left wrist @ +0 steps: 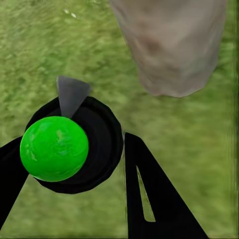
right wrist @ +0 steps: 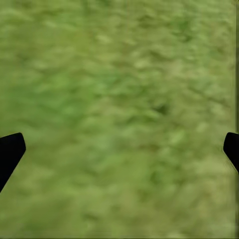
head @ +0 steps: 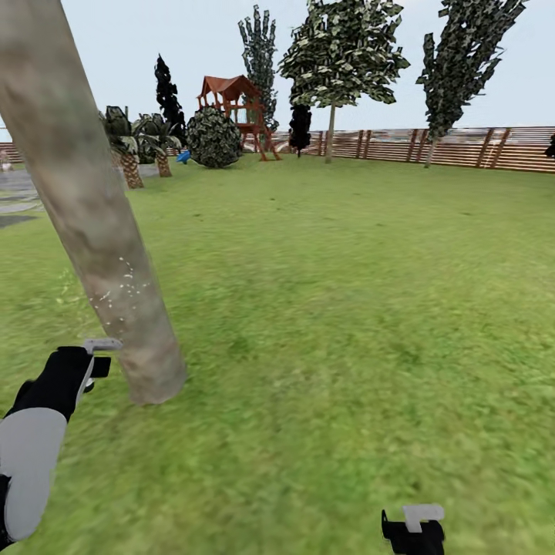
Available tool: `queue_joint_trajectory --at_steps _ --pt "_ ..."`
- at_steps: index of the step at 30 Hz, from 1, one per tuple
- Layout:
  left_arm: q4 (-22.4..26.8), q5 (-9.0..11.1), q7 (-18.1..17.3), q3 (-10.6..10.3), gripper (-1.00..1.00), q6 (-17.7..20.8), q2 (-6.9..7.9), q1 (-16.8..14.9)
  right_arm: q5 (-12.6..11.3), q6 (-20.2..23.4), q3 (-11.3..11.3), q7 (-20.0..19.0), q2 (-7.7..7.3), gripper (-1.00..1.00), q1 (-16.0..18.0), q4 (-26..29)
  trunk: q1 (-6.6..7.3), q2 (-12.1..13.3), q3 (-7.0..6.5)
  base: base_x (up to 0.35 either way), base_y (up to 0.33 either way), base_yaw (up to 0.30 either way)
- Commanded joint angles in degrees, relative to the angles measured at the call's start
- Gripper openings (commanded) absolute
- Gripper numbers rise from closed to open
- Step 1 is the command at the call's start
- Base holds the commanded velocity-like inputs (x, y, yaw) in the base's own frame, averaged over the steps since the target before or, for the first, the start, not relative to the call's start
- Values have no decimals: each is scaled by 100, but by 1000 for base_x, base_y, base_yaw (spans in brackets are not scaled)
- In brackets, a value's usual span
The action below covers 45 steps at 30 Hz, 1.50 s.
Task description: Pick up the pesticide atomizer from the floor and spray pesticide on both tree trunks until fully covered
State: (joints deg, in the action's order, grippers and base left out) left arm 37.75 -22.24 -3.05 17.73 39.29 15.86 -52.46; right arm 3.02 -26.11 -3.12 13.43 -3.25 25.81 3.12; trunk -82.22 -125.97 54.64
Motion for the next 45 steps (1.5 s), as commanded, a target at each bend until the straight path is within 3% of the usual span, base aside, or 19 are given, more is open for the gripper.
queue_joint_trajectory --at_steps 1,15,19,23,33,37,40,42,45 --pt "23 -48 -31 15 -100 23 -7 7 32 0 -31 46 0 100 3 -4 -1 -2 5 165 -234 3" --pt "58 -34 -9 50 -100 9 47 40 34 0 -32 46 8 100 3 -13 -1 -2 5 165 -227 216" --pt "-9 11 -2 54 -100 -49 -46 289 36 0 -34 43 9 100 3 -13 -1 -2 5 5 -272 277" --pt "-1 10 6 64 -100 -160 -158 331 32 0 -31 42 7 100 3 -9 -1 -2 5 120 -265 248" --pt "-15 4 3 95 -100 -173 -163 371 32 0 -31 46 -15 100 3 -13 -1 -2 5 235 -189 16" --pt "-67 3 -2 275 -100 -184 -150 504 32 -4 -31 46 -10 100 3 -6 -1 -2 5 245 -177 0" --pt "-176 101 -1 819 -100 -685 -141 677 32 -8 -31 46 -9 100 3 2 -1 -2 5 261 -173 0" --pt "-187 112 3 960 -100 -841 -135 693 32 -7 -31 46 -9 100 3 4 -1 -2 5 272 -170 55" --pt "-197 112 8 1010 -100 -946 -147 708 32 -8 -31 46 -9 100 3 4 -1 -2 5 275 -169 228"
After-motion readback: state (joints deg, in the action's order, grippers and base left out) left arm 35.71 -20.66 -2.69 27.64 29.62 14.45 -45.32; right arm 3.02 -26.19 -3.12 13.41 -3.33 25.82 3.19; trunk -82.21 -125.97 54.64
